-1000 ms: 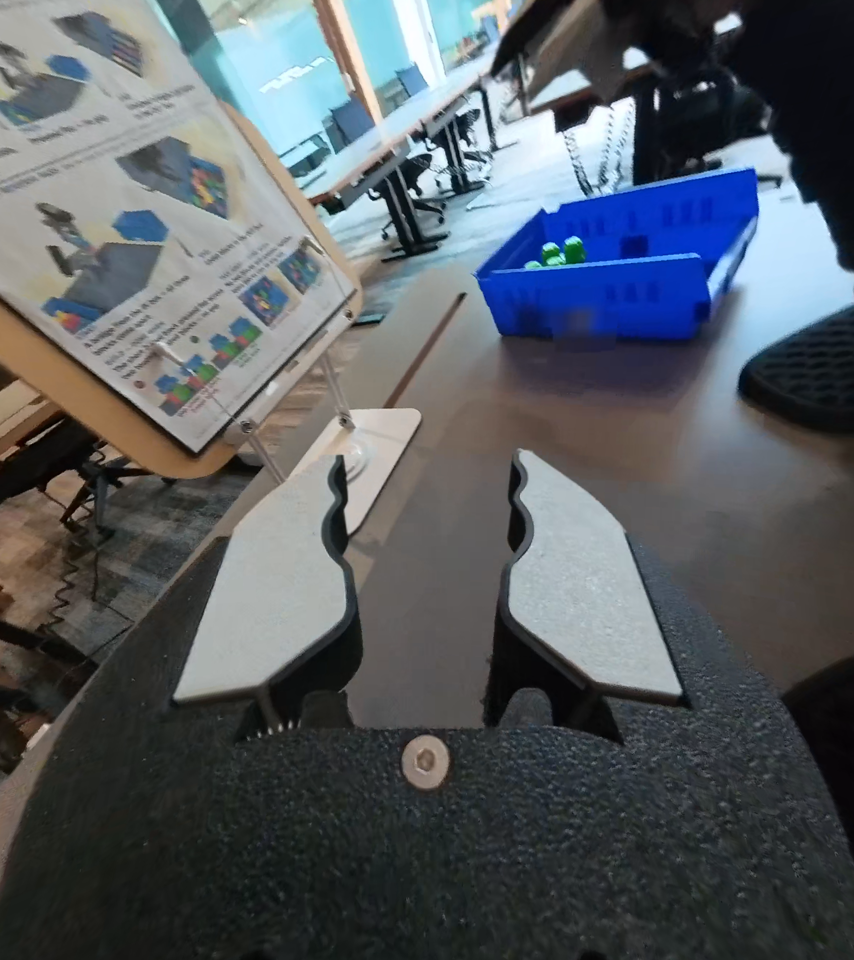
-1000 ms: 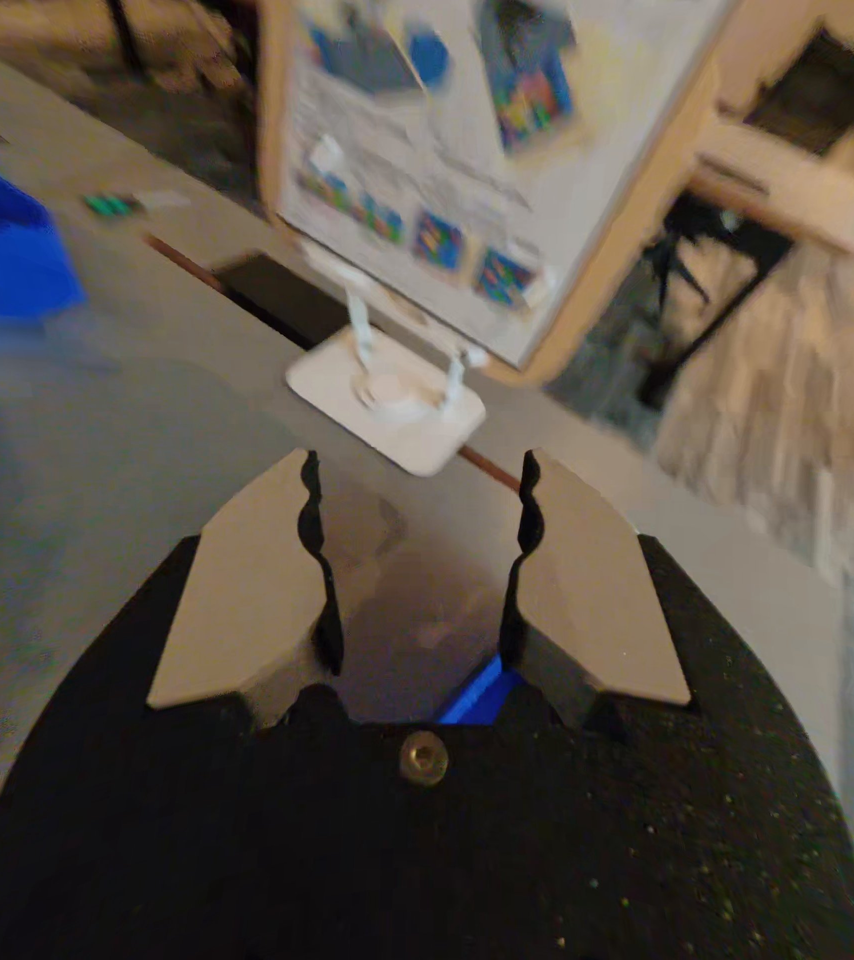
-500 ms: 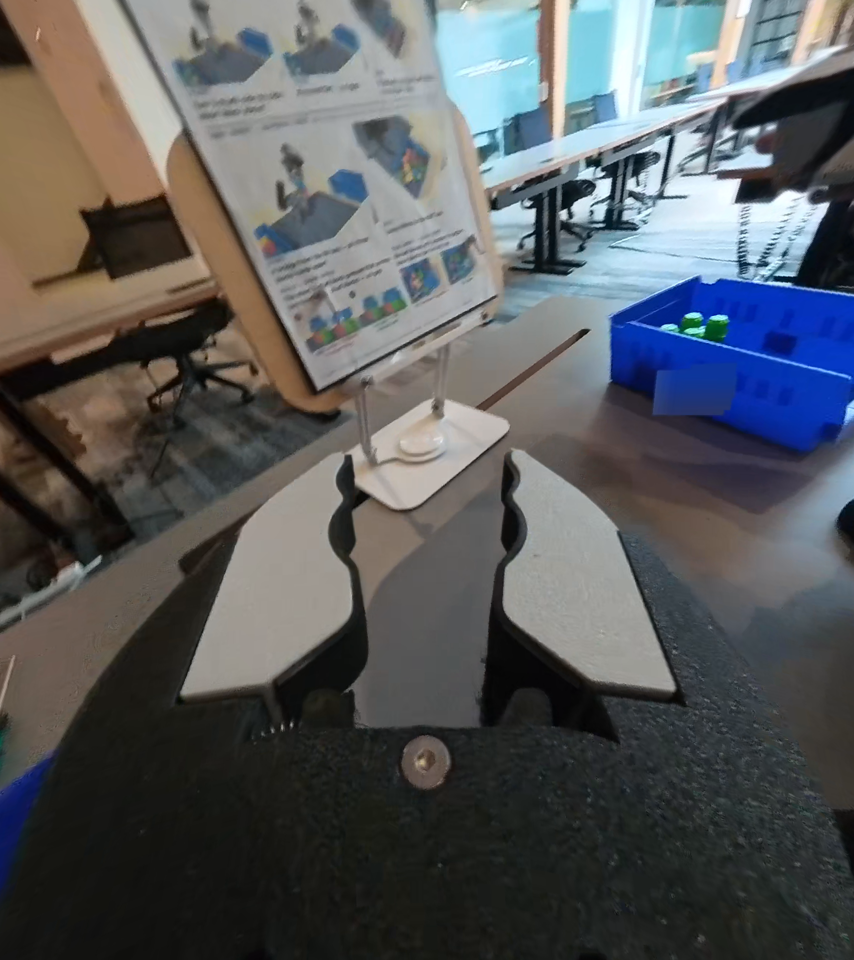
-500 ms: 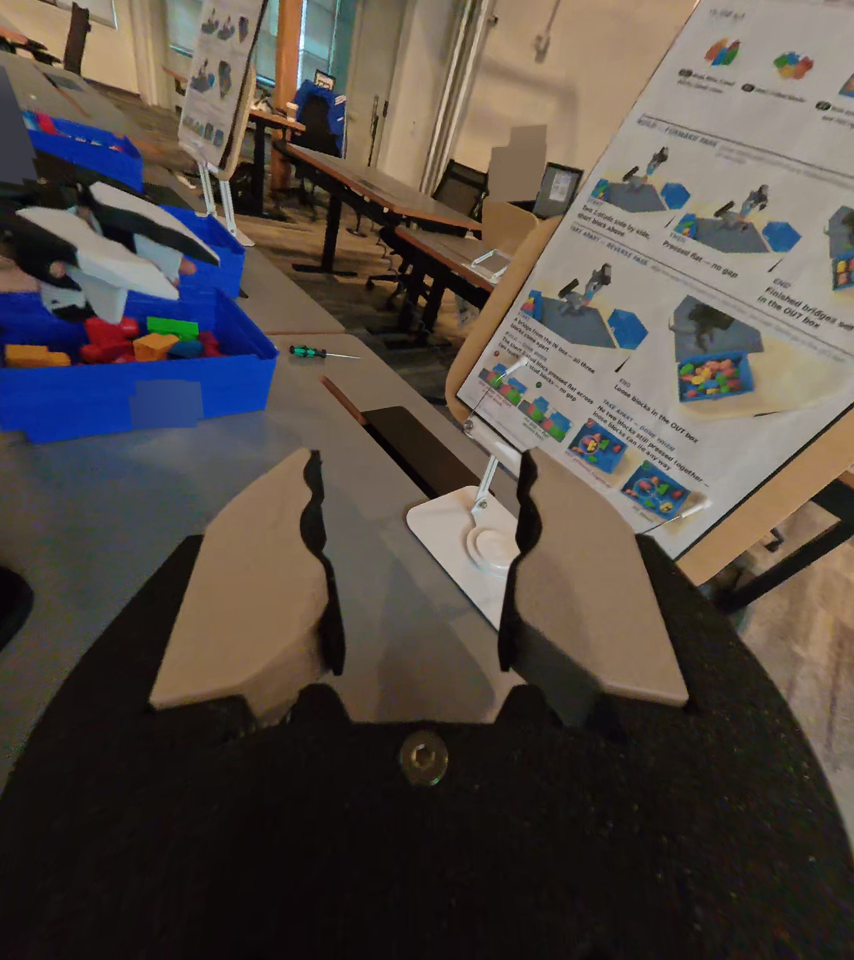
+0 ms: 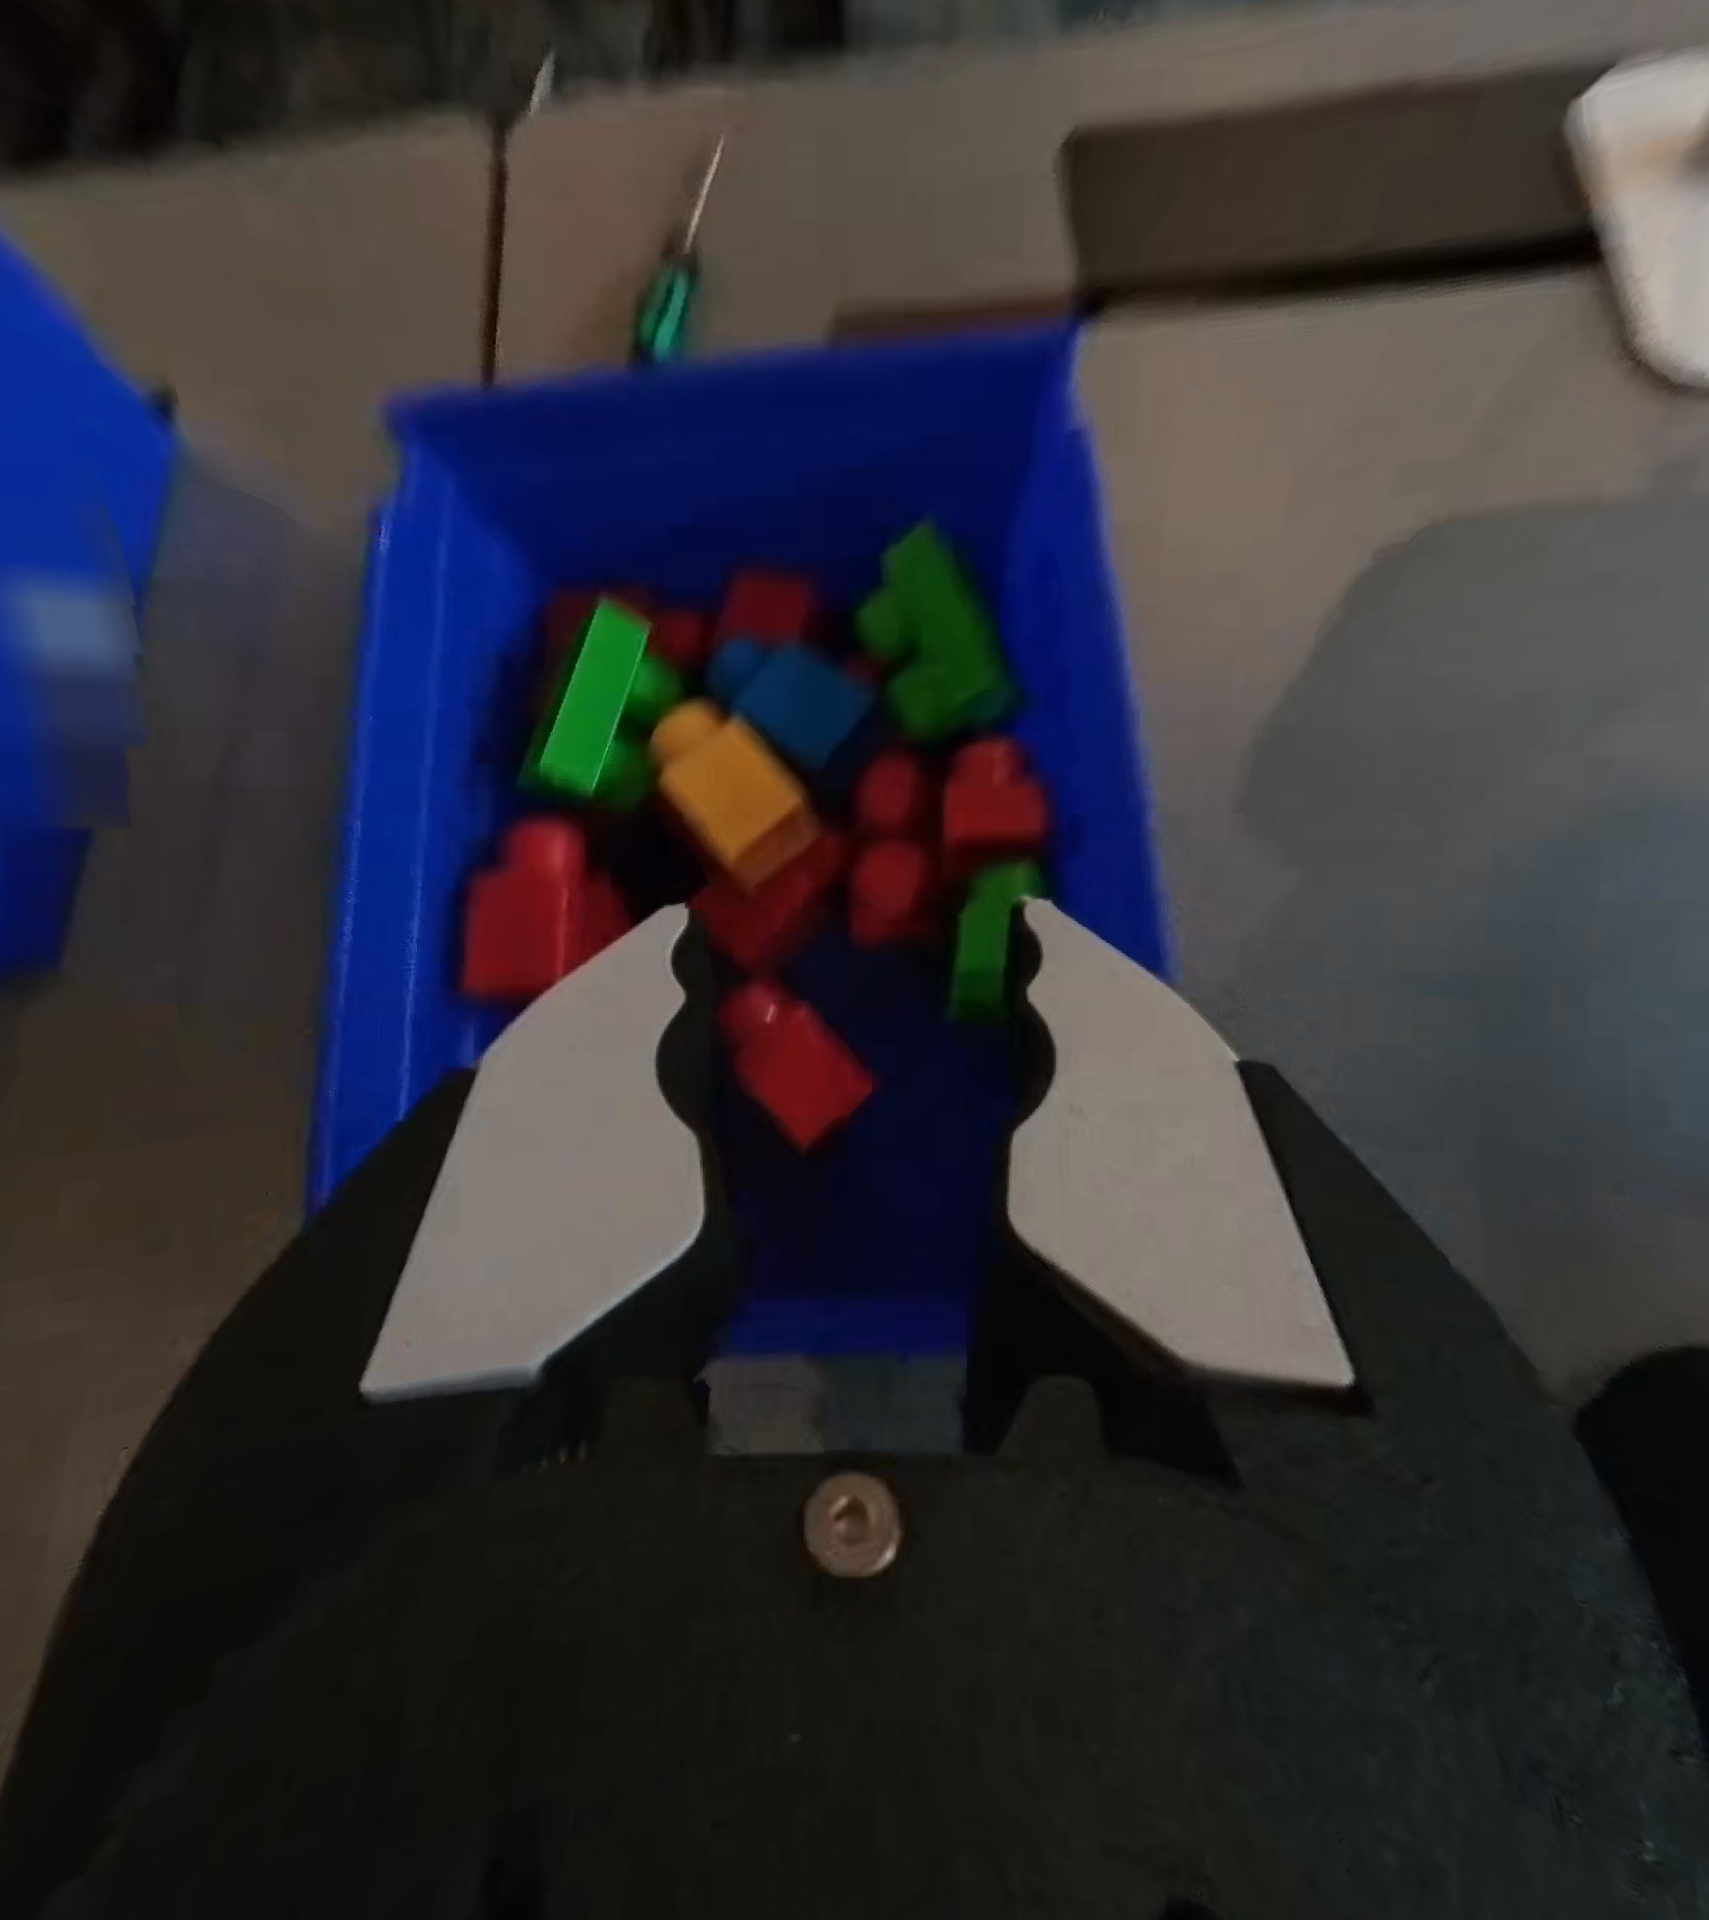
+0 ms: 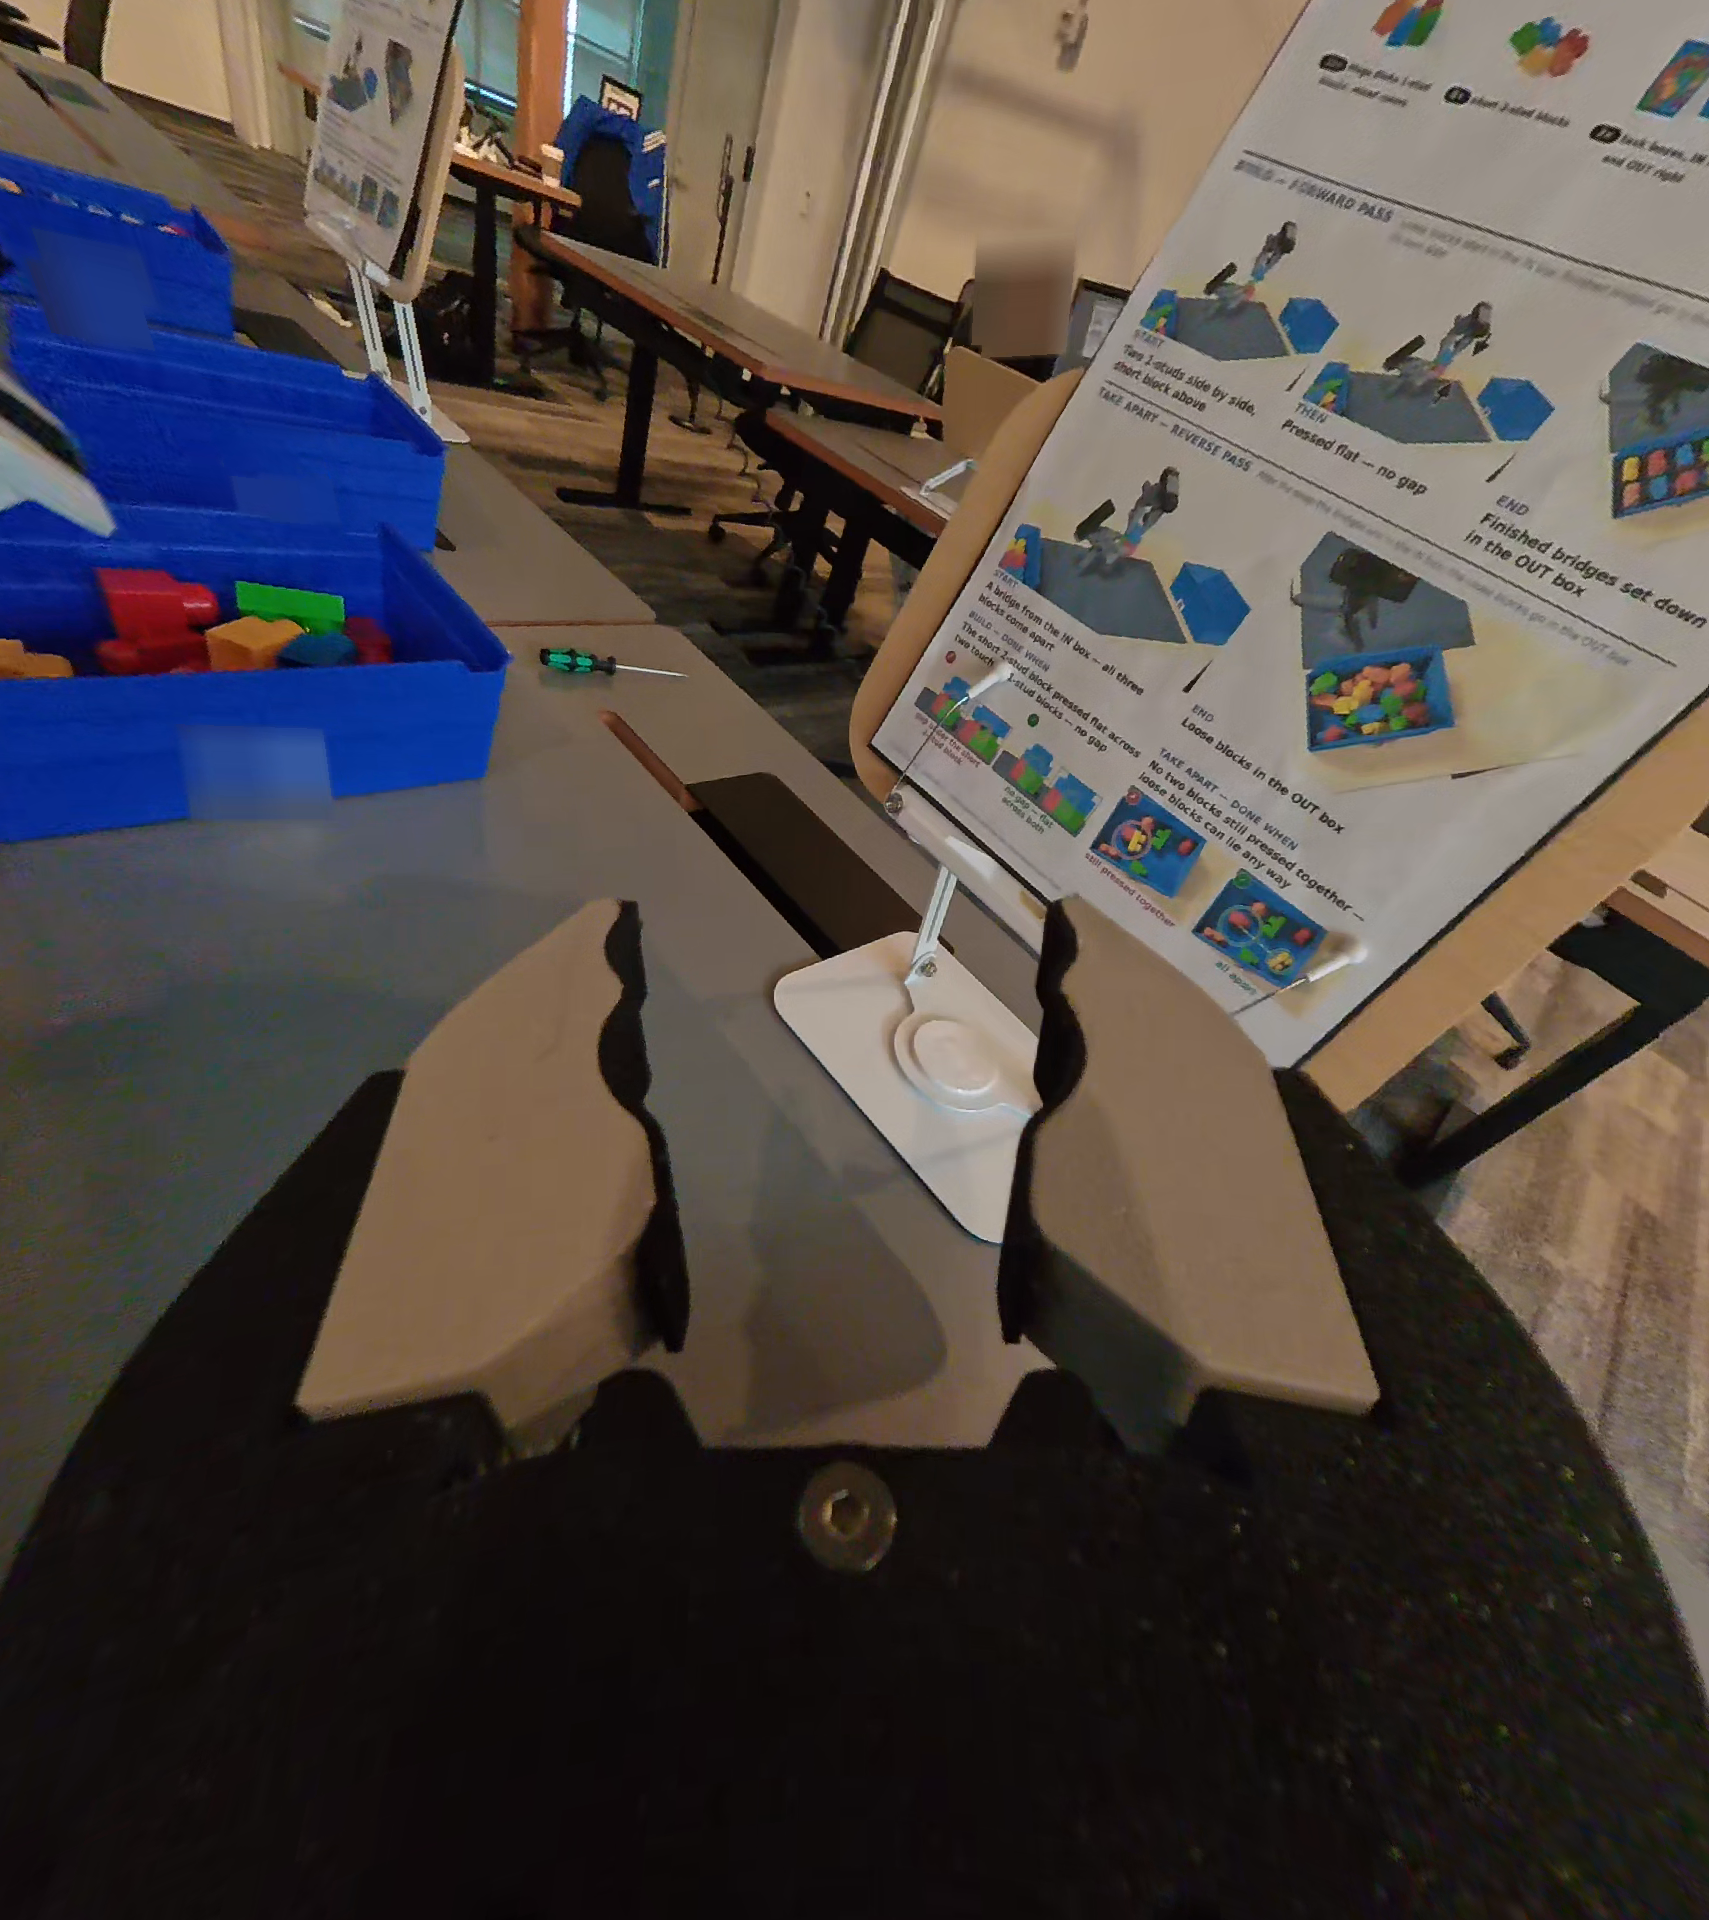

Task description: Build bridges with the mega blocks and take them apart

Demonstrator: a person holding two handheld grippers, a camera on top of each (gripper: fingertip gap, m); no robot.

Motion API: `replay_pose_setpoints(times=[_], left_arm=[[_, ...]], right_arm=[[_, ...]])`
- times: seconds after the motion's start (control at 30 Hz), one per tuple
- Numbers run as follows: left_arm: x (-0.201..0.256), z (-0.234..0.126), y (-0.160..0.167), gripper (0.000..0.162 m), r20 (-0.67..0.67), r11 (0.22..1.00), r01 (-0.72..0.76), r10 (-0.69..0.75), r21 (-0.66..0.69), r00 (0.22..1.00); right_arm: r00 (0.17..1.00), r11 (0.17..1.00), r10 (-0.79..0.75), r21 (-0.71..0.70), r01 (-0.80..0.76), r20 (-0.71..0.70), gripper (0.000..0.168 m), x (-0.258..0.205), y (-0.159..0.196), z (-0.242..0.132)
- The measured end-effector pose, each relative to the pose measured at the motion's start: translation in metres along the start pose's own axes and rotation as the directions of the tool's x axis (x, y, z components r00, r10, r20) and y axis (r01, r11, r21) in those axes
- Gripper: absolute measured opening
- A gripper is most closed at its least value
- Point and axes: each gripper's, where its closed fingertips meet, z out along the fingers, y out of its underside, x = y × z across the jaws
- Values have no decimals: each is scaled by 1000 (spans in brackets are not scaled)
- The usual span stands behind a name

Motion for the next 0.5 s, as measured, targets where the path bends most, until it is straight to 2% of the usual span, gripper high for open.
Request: replay_pose_setpoints(times=[0.07,0.17,0.4,0.5], left_arm=[[-13,6,24,58,41,992,49,-45,-113,998],[-10,17,49,61,24,971,98,-96,-217,995],[-17,46,87,59,112,907,138,-101,-398,989],[-21,58,100,55,142,884,178,-128,-432,981]], right_arm=[[1000,1000,-1,-4,1,-19,73,4,1,-3],[999,1000,-5,-8,5,-47,73,10,2,-9],[997,1000,0,25,2,-80,73,18,-2,-23],[996,1000,2,26,0,-90,73,21,-1,-25]])
